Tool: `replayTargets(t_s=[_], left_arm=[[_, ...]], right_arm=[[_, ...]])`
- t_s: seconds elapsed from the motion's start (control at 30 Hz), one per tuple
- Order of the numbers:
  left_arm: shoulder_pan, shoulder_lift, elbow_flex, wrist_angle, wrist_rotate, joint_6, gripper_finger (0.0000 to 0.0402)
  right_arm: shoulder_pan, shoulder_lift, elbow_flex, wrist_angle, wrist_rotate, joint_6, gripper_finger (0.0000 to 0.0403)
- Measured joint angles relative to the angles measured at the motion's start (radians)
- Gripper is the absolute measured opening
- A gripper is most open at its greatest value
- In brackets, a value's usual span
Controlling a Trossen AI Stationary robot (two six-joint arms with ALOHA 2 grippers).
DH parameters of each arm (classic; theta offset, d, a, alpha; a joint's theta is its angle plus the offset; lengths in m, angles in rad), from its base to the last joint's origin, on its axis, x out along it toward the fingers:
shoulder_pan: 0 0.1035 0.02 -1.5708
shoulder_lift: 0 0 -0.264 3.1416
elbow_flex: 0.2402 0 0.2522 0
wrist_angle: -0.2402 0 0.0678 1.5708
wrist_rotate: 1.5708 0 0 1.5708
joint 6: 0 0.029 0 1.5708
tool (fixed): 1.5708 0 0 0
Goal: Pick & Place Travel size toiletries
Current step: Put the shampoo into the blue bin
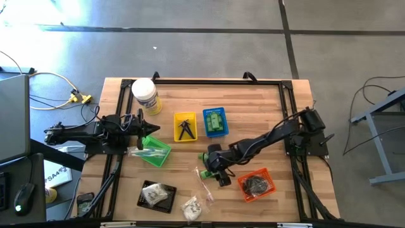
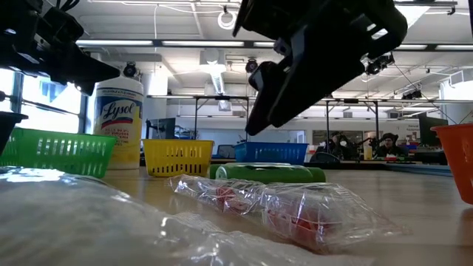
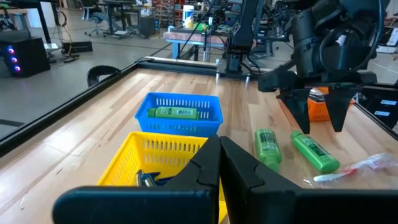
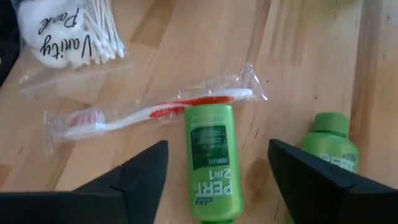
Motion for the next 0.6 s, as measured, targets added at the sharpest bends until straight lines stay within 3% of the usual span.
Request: replayTargets(t_s=[0.2,0.6], left_arm=[[0.0,0.0,0.0,-0.002,0.0,0.0,0.0],[0.0,0.0,0.001,-0.006,0.006,0.0,0.0]], right_arm=[[0.001,0.051,0.001,0.027,-0.02,0.009,0.0294],[0.007,0.145,0.0,0.038,-0.002,0.001,0.0267]])
